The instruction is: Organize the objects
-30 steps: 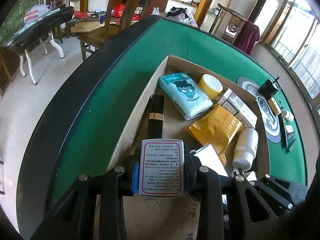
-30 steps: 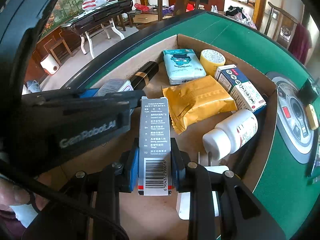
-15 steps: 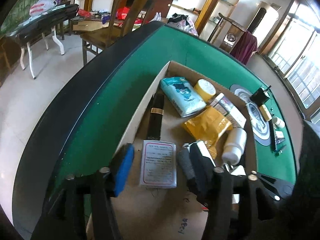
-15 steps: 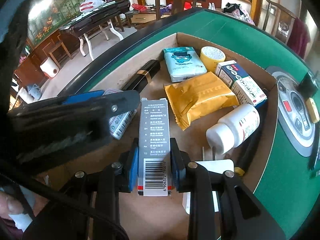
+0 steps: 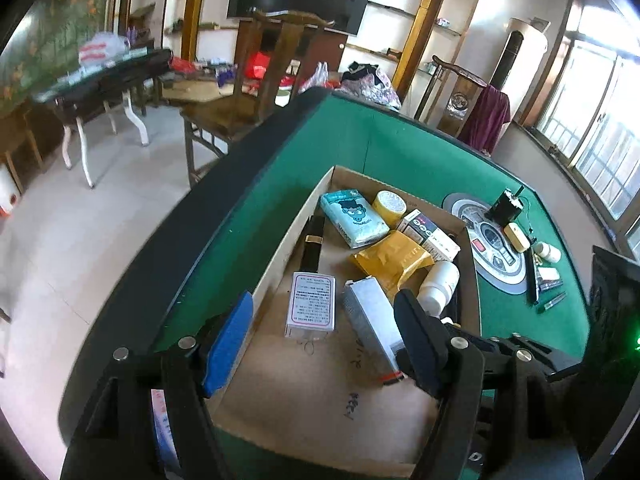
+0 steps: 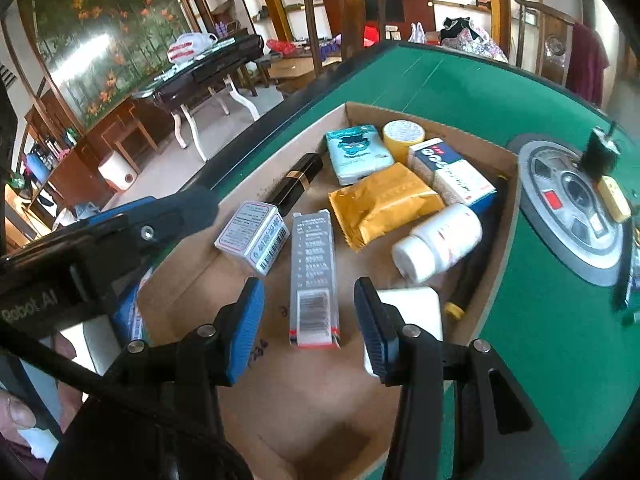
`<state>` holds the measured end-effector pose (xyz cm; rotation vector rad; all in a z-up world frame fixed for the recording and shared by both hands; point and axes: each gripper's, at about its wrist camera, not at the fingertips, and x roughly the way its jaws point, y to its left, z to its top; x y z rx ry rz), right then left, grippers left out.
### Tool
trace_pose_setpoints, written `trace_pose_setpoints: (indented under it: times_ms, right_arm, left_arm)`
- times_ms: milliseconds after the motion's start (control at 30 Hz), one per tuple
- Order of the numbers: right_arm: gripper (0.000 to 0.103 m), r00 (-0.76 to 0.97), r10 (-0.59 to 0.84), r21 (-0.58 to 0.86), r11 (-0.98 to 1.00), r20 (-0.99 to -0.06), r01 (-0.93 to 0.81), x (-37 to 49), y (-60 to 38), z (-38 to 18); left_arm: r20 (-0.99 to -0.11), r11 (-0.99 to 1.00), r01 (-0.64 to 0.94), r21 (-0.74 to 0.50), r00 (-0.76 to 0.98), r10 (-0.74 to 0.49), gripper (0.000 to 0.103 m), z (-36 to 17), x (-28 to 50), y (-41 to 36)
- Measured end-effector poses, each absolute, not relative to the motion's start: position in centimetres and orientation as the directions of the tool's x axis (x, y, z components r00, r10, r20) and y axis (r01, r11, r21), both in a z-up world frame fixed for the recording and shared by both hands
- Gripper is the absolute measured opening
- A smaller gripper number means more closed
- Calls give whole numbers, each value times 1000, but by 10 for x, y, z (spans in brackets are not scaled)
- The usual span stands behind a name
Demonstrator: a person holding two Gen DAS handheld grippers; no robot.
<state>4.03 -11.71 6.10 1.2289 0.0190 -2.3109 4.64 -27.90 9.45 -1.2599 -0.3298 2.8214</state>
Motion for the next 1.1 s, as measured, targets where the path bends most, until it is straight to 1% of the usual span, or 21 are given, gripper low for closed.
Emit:
trace_pose_setpoints:
  times_ms: [233, 267, 367, 567, 833, 1100]
  right_arm:
    - [46, -505, -430, 222, -880, -749, 420, 63, -80, 74]
    - [47, -510, -428, 224, -883, -746, 413, 65, -74, 75]
    - [50, -538, -412, 231, -899, -735, 373, 69, -50, 78]
    - [50, -585, -378, 246, -923, -717, 295, 74, 6, 81]
    - [50, -630, -347, 284, -937, -694, 204, 75, 69, 82]
    - [50, -671, -302, 309, -944, -678, 113, 67, 127, 89]
  left_arm:
    - [-698, -992, 29, -119, -714, 63, 67, 111, 67, -246]
    - [-695, -994, 22, -109, -716, 61, 67, 112, 68, -241]
    - [-689, -996, -12, -85, -722, 68, 67, 117, 73, -222]
    - [-682, -995, -89, -34, -726, 88, 67, 126, 81, -178]
    - [-696, -979, -199, 49, -710, 109, 67, 126, 88, -111]
    - [-730, -965, -249, 86, -675, 109, 67, 119, 84, -73]
